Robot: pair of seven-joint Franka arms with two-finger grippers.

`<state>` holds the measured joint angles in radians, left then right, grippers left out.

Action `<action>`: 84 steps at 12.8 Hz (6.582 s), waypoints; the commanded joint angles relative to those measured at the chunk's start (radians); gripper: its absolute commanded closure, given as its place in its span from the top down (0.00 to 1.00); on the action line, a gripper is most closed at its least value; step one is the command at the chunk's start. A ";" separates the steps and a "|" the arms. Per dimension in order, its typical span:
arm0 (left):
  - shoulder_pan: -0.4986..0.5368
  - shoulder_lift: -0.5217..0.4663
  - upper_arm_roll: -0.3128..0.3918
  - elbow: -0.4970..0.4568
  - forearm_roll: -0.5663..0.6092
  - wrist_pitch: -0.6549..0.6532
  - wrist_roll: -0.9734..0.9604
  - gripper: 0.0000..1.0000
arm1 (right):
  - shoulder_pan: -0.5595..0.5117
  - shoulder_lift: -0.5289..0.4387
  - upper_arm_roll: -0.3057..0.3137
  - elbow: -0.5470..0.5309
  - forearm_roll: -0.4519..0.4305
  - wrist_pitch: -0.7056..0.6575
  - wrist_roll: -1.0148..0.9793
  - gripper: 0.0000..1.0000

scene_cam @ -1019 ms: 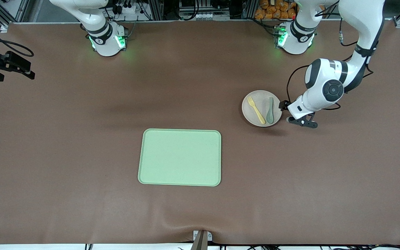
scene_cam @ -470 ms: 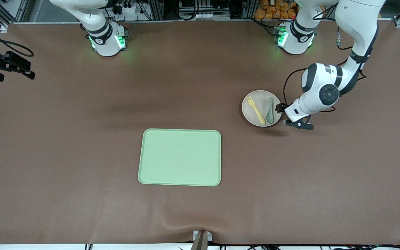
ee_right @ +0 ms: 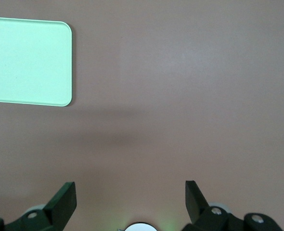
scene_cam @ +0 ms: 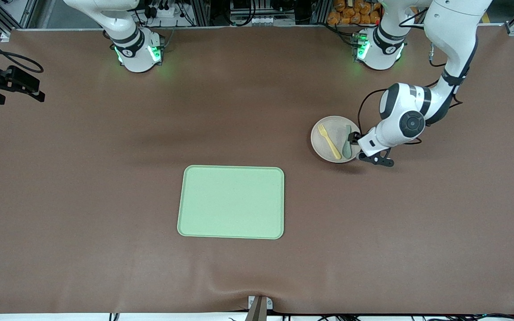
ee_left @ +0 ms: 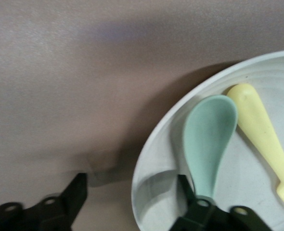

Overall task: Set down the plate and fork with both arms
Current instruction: 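Lower the left gripper and grasp the white plate rim, then carry the plate with the left gripper onto the green tray, then lower the plate onto the tray and open the left gripper, then raise the left gripper away while the right gripper reaches the plate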

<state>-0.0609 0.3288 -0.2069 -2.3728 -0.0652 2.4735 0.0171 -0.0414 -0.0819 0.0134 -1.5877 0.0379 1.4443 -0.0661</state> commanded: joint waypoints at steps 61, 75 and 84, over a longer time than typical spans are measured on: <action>-0.441 0.595 0.054 1.104 -0.219 -0.016 -0.325 1.00 | -0.020 0.033 -0.018 0.009 0.019 -0.025 -0.018 1.00; -0.142 0.089 0.110 1.069 -0.023 -0.738 -0.333 1.00 | 0.305 0.341 -0.010 0.247 0.114 0.135 -0.015 1.00; -0.060 -0.201 0.110 0.923 0.090 -1.005 -0.276 1.00 | 0.509 0.793 -0.013 0.560 0.066 0.397 0.035 1.00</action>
<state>-0.1416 0.2038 -0.0905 -1.3625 -0.0063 1.4861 -0.2745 0.4531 0.6000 0.0083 -1.1479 0.1247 1.8047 -0.0462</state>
